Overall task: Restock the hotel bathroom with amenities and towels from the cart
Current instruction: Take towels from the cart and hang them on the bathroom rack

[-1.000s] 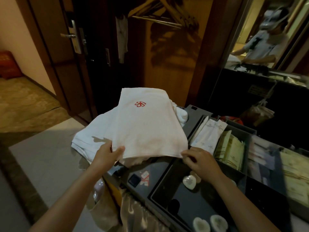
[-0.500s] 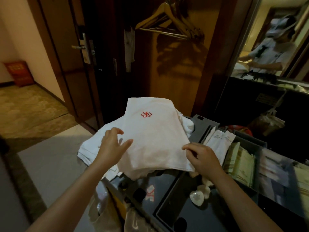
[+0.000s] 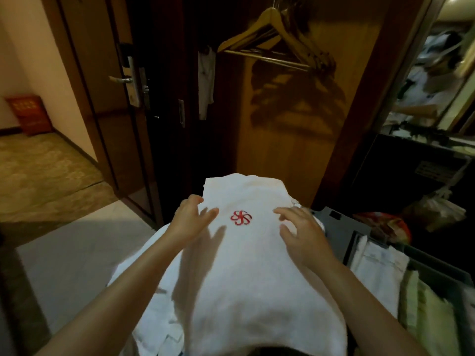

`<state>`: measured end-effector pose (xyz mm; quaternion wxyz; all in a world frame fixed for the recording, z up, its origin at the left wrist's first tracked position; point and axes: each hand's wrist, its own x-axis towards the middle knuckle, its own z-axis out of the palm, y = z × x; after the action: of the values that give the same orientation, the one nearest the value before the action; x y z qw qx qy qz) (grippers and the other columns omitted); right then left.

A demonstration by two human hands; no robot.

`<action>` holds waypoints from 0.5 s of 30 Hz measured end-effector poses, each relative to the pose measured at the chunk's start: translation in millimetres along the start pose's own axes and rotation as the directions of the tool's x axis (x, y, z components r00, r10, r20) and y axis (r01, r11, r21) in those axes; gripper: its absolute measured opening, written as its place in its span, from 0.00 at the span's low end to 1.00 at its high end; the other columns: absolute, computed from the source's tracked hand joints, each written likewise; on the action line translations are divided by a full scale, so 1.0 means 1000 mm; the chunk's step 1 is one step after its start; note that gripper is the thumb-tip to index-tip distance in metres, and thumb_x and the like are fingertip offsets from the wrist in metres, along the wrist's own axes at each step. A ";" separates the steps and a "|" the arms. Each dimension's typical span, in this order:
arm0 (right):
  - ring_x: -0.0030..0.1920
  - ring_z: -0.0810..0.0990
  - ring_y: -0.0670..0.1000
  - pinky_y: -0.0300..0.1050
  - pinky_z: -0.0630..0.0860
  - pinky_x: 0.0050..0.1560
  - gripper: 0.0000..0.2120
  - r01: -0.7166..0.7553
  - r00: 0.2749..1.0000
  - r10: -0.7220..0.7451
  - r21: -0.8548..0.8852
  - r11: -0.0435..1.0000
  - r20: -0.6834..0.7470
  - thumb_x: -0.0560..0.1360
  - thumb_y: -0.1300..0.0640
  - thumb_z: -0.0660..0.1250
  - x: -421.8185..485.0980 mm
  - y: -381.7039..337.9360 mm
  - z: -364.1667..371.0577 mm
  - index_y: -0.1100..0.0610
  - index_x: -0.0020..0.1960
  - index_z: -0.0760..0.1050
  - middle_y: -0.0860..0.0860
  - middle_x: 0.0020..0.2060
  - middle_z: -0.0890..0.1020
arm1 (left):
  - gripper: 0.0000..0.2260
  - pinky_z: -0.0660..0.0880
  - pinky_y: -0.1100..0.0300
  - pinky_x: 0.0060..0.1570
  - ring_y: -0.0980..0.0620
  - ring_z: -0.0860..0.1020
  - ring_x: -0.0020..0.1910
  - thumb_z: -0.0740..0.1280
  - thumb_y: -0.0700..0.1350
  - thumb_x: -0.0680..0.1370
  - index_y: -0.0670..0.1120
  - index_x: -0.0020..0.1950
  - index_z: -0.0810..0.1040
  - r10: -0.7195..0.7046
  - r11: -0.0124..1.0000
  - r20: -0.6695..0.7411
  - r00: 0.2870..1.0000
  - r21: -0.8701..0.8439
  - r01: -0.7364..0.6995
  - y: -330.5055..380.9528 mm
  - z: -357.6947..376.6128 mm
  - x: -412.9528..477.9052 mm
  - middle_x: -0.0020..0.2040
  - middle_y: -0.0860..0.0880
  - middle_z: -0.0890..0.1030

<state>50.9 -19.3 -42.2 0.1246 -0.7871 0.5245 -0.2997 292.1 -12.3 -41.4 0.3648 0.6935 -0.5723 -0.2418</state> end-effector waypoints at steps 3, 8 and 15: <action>0.62 0.67 0.46 0.38 0.60 0.62 0.15 -0.030 0.997 0.032 -0.032 0.999 0.074 0.78 0.58 0.59 0.042 0.002 0.020 0.50 0.63 0.73 0.43 0.59 0.73 | 0.16 0.69 0.58 0.48 0.44 0.75 0.52 0.63 0.49 0.78 0.40 0.60 0.74 -0.068 0.994 0.010 0.998 -0.087 0.068 -0.004 -0.003 0.045 0.56 0.42 0.76; 0.67 0.65 0.48 0.44 0.60 0.68 0.18 -0.089 0.983 0.100 -0.078 0.993 0.151 0.79 0.54 0.59 0.089 0.006 0.045 0.51 0.68 0.68 0.47 0.67 0.70 | 0.17 0.66 0.59 0.39 0.53 0.67 0.31 0.61 0.51 0.79 0.46 0.32 0.68 -0.244 0.936 0.115 0.963 -0.230 0.265 -0.011 0.001 0.102 0.32 0.48 0.69; 0.66 0.66 0.48 0.47 0.62 0.69 0.17 -0.172 0.961 0.204 -0.169 0.970 0.190 0.80 0.49 0.55 0.115 0.015 0.072 0.48 0.68 0.67 0.46 0.67 0.69 | 0.14 0.69 0.63 0.24 0.53 0.68 0.27 0.63 0.50 0.78 0.43 0.37 0.71 -0.390 0.700 0.272 0.880 -0.532 0.476 -0.020 0.013 0.150 0.26 0.50 0.70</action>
<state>113.9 -138.0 -67.1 0.1461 -0.7675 0.6025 -0.1629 328.7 -159.4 -52.8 0.4518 0.6434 -0.3141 -0.5322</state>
